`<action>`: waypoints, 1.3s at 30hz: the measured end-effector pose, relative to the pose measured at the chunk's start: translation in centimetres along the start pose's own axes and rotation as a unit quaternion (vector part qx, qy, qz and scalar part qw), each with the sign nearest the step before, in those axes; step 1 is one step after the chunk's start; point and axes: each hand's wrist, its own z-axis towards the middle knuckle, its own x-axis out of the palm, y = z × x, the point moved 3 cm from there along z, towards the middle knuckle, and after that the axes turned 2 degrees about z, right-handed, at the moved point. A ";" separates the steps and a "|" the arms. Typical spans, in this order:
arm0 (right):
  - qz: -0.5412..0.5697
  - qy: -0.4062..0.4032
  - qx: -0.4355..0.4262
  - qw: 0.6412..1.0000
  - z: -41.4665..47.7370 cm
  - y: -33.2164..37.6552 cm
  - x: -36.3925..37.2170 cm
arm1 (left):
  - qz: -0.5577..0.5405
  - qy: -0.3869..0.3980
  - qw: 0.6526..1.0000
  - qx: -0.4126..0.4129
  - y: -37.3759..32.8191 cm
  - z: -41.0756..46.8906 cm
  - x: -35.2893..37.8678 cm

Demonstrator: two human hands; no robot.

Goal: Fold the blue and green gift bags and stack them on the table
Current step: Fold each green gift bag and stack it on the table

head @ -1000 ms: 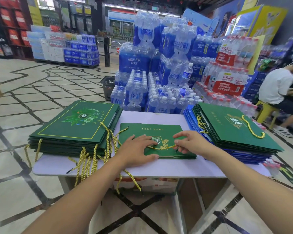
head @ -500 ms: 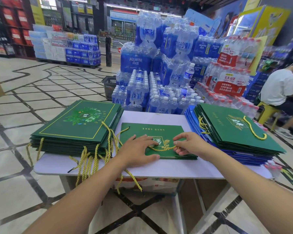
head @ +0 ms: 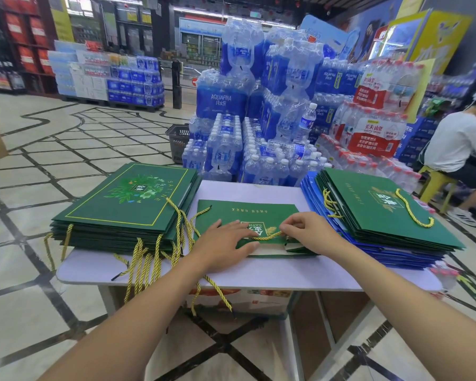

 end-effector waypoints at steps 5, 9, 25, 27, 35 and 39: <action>0.007 0.021 0.005 1.000 -0.2 -0.3 -1.2 | -0.010 -0.002 1.000 -0.002 -0.2 -0.2 -0.2; 0.010 -0.003 -0.026 1.000 -0.4 -0.2 -1.3 | -0.015 -0.004 1.000 -0.003 -0.1 -0.1 -0.1; -0.154 -0.216 -0.033 0.964 -4.7 0.3 0.0 | -0.045 -0.007 0.999 0.001 -0.8 -0.5 -0.7; -0.165 -0.226 -0.026 0.960 -4.7 0.4 0.0 | -0.043 -0.006 0.999 0.000 -0.9 -0.6 -0.9; -0.202 0.022 0.024 0.979 -0.7 1.5 0.4 | 0.001 -0.008 1.000 0.007 -0.1 -0.1 -0.1; -0.108 0.082 0.020 0.991 0.5 0.0 1.5 | 0.012 -0.008 1.000 0.011 -0.1 -0.1 0.0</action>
